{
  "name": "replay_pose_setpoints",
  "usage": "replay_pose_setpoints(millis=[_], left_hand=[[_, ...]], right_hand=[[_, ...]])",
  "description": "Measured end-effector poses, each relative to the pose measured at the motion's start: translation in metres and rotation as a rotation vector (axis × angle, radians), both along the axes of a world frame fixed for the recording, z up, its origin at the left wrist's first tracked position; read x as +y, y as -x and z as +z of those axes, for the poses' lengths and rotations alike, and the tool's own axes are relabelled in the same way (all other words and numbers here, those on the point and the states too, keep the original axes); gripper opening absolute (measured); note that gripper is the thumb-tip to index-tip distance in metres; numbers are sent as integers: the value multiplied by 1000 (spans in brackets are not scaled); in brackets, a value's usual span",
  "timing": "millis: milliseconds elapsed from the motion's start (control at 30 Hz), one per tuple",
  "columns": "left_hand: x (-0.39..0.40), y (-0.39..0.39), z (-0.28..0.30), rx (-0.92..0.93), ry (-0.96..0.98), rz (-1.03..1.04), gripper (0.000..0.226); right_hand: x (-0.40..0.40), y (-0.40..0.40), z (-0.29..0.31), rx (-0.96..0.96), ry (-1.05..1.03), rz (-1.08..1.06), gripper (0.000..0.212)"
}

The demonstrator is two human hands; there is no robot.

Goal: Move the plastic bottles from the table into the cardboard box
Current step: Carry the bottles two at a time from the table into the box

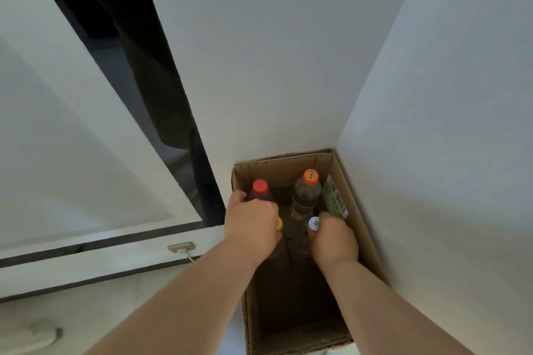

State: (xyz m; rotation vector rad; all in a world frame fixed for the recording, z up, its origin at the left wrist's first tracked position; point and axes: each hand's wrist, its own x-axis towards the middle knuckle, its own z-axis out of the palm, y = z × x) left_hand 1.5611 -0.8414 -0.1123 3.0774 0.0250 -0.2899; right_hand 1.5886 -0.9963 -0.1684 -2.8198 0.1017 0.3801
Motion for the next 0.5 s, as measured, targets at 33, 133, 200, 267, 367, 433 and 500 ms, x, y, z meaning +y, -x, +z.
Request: replay_pose_setpoints(millis=[33,133,200,267,367,433,500], left_hand=[[0,-1,0,7,-20,-14,15],[0,0,-1,11,-57,-45,18],[2,4,-3,21,-58,-47,14],[4,9,-6,26,-38,-43,11],[3,14,-11,16,-18,-30,17],[3,16,-14,2,-1,-21,19],[4,19,-17,-15,17,-10,18]], right_hand=[[1,-1,-1,5,16,0,13],[1,-4,-1,25,52,12,14],[0,-3,0,28,74,20,14],[-2,0,0,30,83,22,15],[-5,4,-2,62,115,40,15],[-5,6,-3,75,140,54,16],[-5,6,-4,70,149,64,16]])
